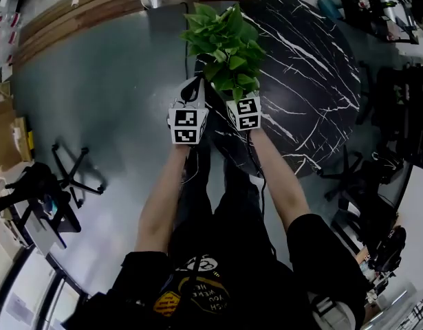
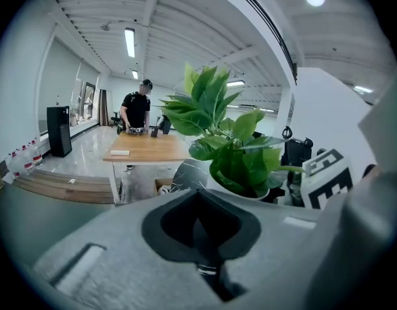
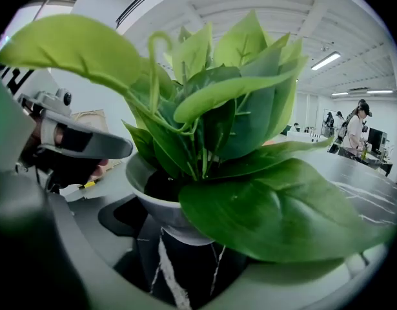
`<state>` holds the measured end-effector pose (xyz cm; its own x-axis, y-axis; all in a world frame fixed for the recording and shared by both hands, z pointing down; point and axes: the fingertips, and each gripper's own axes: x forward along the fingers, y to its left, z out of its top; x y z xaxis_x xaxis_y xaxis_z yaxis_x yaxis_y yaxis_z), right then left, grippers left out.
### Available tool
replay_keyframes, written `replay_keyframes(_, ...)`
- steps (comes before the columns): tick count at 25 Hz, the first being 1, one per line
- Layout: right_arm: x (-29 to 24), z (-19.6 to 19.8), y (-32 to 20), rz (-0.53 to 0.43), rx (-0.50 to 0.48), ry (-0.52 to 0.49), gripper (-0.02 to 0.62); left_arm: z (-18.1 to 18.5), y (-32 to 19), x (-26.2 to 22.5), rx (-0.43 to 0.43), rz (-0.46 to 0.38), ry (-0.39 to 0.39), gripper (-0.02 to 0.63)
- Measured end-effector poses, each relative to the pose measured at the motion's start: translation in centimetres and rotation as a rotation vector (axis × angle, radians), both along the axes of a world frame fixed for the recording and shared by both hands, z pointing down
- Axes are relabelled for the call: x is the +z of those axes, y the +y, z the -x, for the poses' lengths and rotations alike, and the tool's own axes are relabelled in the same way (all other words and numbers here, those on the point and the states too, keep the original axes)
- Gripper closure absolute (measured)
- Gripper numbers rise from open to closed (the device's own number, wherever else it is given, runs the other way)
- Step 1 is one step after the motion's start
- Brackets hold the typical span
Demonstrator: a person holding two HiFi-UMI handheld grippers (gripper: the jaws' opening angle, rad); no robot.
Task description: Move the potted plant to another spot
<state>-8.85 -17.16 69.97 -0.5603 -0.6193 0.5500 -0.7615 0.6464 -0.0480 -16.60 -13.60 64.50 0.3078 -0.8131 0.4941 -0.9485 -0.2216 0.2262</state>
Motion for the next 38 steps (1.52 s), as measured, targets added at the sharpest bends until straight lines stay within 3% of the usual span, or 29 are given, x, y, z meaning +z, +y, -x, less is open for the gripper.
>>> replay_keyframes(4,-0.2,-0.1,1.9,-0.023,-0.005,-0.018,0.117,-0.9,1.3,0.2,0.029,0.005,0.008,0.603)
replay_keyframes(12,-0.1,-3.4,5.8,0.047,0.036,-0.037,0.117,-1.3,3.8,0.2,0.038,0.027,0.016,0.603)
replay_keyframes(13,-0.3,-4.4,6.6,0.056,0.059,-0.037,0.149,-1.6,4.4,0.1,0.033,0.034,0.02,0.603)
replay_keyframes(15,-1.7,-6.4,8.5,0.076,0.13,-0.076,0.345,-2.2,6.3,-0.9,0.024,0.048,0.039,0.603)
replay_keyframes(19,-6.9,-9.6,12.3,0.082,0.227,-0.169,0.589,-3.9,11.2,-5.1,-0.017,0.035,0.077,0.603)
replay_keyframes(24,-12.8,-10.0,19.4,0.093,0.082,-0.214,0.594,-7.9,17.3,-10.7,-0.063,0.0,0.044,0.603)
replay_keyframes(27,-16.5,-10.2,21.3,0.06,0.006,-0.222,0.594,-9.8,19.1,-14.4,-0.115,-0.033,0.065,0.603)
replay_keyframes(32,-21.8,-10.8,23.3,0.048,0.002,-0.246,0.594,-12.5,21.5,-18.6,-0.085,-0.056,0.057,0.603)
replay_keyframes(38,-27.0,-9.3,23.2,-0.004,-0.017,-0.31,0.594,-13.2,21.2,-21.8,-0.057,-0.114,0.041,0.603)
